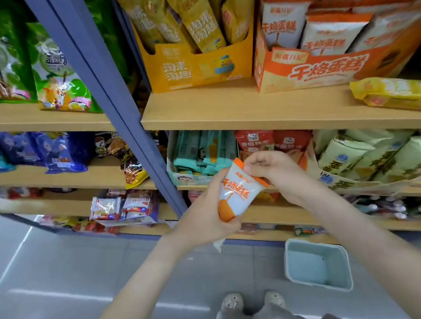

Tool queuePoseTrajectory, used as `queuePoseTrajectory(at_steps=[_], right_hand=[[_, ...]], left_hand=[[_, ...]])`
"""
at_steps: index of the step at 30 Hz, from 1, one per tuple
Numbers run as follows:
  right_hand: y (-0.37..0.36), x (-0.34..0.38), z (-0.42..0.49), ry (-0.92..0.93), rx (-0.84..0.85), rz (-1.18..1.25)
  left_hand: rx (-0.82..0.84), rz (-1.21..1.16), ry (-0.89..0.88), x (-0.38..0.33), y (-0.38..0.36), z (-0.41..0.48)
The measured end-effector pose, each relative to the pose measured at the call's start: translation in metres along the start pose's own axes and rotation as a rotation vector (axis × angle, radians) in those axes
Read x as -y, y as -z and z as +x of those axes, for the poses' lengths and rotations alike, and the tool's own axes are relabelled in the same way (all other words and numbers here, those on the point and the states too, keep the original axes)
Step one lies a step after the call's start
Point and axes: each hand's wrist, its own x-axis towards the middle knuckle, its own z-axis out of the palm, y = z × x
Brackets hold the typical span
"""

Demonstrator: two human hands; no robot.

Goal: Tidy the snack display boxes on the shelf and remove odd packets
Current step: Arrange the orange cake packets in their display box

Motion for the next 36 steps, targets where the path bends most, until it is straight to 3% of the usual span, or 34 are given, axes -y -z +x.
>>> queuePoseTrajectory(at_steps=[7,12,19,30,36], right_hand=[[0.006,0.008,0.009,-0.004,0.047,0.21],[0.018,0.01,0.004,0.133,0.236,0.163],[0.025,0.015,0.004,0.179,0.094,-0.187],[0.034,0.015,0.001,0.138,0.026,-0.162],[0.027,0.009,-0.001,0.247,-0.097,-0.205]], left_hand=[[-0.121,-0.096,0.024,-0.01,-0.005,0.007],[-0.035,-0.338,0.067,-0.014,0.001,0.019],[0.149,-0.643,0.226,-0.024,0.003,0.029],[0.203,-0.696,0.196,-0.024,0.002,0.041],[0.132,-0.7,0.167,-0.025,-0.003,0.041]])
